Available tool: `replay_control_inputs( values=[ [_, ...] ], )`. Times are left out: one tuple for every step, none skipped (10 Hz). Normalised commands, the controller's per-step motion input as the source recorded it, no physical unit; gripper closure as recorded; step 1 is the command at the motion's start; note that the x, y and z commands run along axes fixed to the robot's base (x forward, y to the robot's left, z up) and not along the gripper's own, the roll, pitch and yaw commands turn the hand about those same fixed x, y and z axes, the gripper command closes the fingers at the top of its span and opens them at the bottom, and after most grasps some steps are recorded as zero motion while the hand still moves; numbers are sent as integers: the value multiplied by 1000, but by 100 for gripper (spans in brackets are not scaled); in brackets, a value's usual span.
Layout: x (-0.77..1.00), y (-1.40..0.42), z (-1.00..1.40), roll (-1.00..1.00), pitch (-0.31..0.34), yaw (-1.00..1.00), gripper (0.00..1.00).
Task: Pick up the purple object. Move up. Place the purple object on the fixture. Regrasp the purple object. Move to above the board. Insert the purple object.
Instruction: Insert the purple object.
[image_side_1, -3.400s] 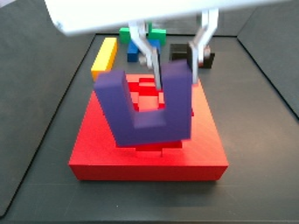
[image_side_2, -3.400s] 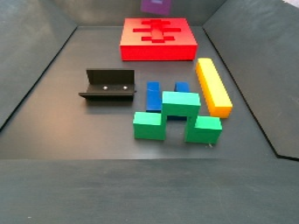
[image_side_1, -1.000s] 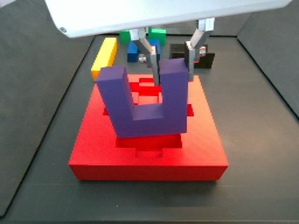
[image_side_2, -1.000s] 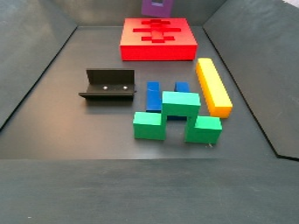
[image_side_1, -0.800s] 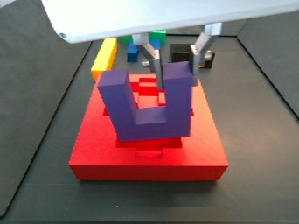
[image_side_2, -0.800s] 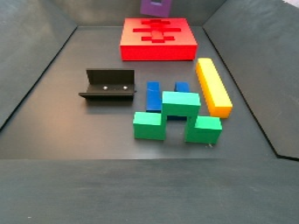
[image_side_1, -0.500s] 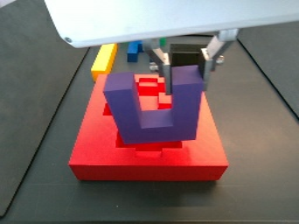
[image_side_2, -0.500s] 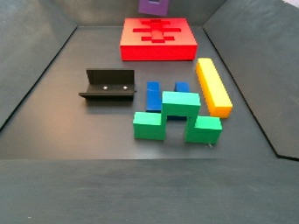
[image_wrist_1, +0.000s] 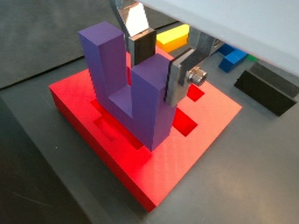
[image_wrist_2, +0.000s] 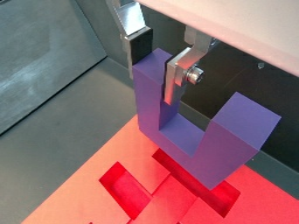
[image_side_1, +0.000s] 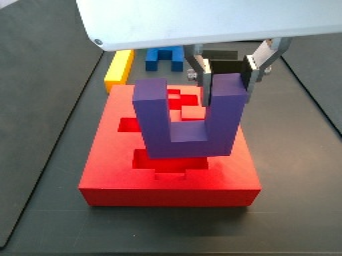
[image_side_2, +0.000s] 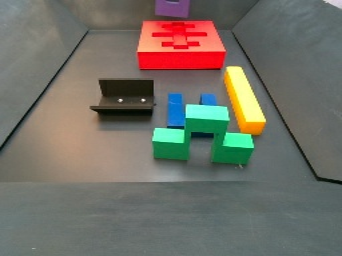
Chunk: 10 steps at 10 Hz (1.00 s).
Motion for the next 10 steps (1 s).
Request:
replay_control_inputs(
  values=[
    [0,6,34,111,277,0,100],
    [0,0,100,156,307,0,100],
    [0,0,71,129,321,0,100],
    [0,0,14,0,316,0,100],
    [0,0,0,-13,327,0,100],
    [0,0,0,-51,349,0,100],
    [0,69,0,-184,353,0,100],
    [14,146,-120,-284,257,0,100],
    [20,137,-249,-333,109,0,100],
    [77,163,-397,-384,0,0,100]
  ],
)
